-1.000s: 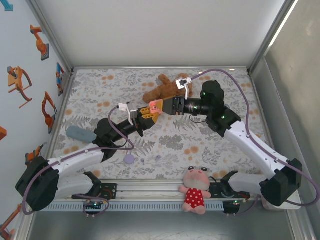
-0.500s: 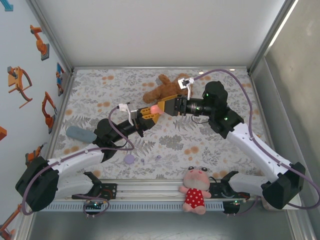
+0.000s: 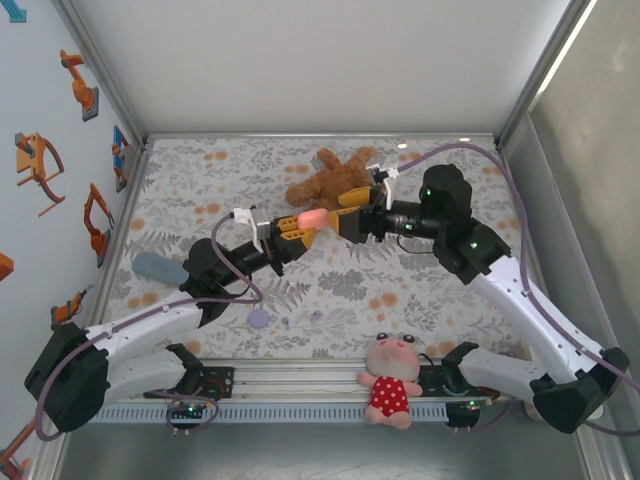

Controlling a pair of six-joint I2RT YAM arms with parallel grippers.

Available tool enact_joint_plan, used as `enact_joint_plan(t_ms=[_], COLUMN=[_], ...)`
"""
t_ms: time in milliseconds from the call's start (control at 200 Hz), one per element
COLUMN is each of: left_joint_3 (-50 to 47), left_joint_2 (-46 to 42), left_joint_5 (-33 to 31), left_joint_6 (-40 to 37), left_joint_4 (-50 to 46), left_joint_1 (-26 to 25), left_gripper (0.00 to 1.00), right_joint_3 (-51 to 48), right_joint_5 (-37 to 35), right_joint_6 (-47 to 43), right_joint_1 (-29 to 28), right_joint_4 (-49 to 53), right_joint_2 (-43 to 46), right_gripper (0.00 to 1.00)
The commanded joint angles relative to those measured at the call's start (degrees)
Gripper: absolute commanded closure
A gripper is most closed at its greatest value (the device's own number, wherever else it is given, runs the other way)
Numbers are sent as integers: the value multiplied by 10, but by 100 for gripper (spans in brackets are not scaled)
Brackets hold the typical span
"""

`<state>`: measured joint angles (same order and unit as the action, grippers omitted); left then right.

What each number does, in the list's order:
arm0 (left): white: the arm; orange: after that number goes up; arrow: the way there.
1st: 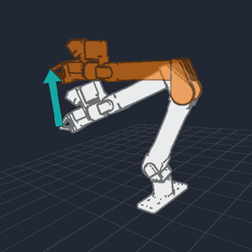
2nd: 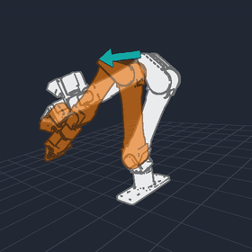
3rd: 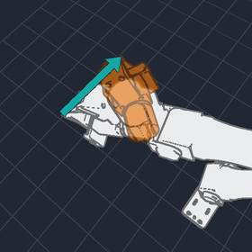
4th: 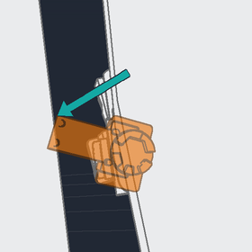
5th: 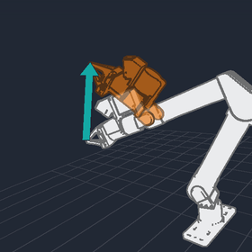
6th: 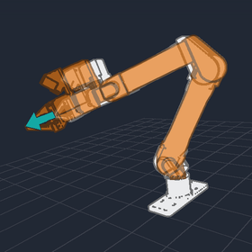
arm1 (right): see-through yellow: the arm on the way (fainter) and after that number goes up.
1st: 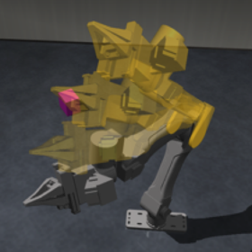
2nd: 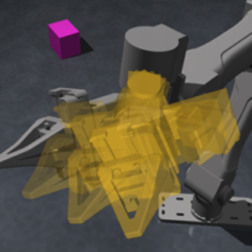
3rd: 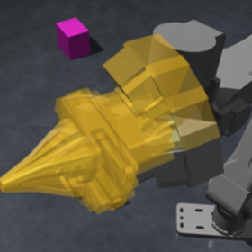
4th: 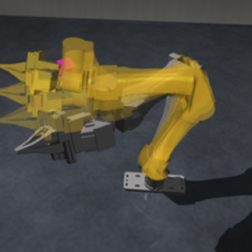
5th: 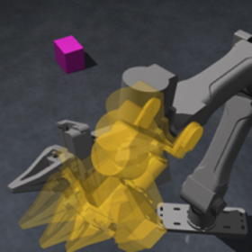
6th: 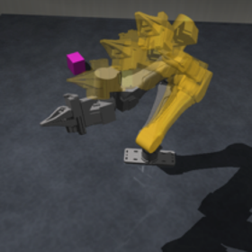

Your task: Insert wireless bluetooth earbuds into charging case

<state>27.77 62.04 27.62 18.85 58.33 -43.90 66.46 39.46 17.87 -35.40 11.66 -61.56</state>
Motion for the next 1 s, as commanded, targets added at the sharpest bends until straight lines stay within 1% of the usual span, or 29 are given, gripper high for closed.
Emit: enact_joint_plan(t_ms=[0,105,195,391,471,596,821,992], left_joint_3=[2,0,0,0,1,0,-1,-1], left_joint_2=[-20,-32,-41,-58,-62,-67,-69,-71], left_joint_5=[26,34,37,44,47,51,52,52], left_joint_6=[2,1,-4,-15,-20,-26,-30,-30], left_joint_4=[6,4,-3,-19,-23,-30,-31,-30], left_joint_1=[-1,-1,-1,-2,-1,-1,-1,-2], left_gripper=[86,86,86,86,86,85,85,85], right_joint_3=[12,9,23,96,117,139,139,144], right_joint_5=[19,65,108,132,151,184,201,204], right_joint_6=[-151,-243,-298,-369,-373,-365,-355,-355], right_joint_1=[-3,-3,-2,-3,-3,-3,-4,-5], right_joint_4=[39,56,84,174,181,180,164,172], right_joint_2=[22,28,17,-34,-54,-81,-99,-113], right_gripper=[31,31,30,31,32,35,37,39])
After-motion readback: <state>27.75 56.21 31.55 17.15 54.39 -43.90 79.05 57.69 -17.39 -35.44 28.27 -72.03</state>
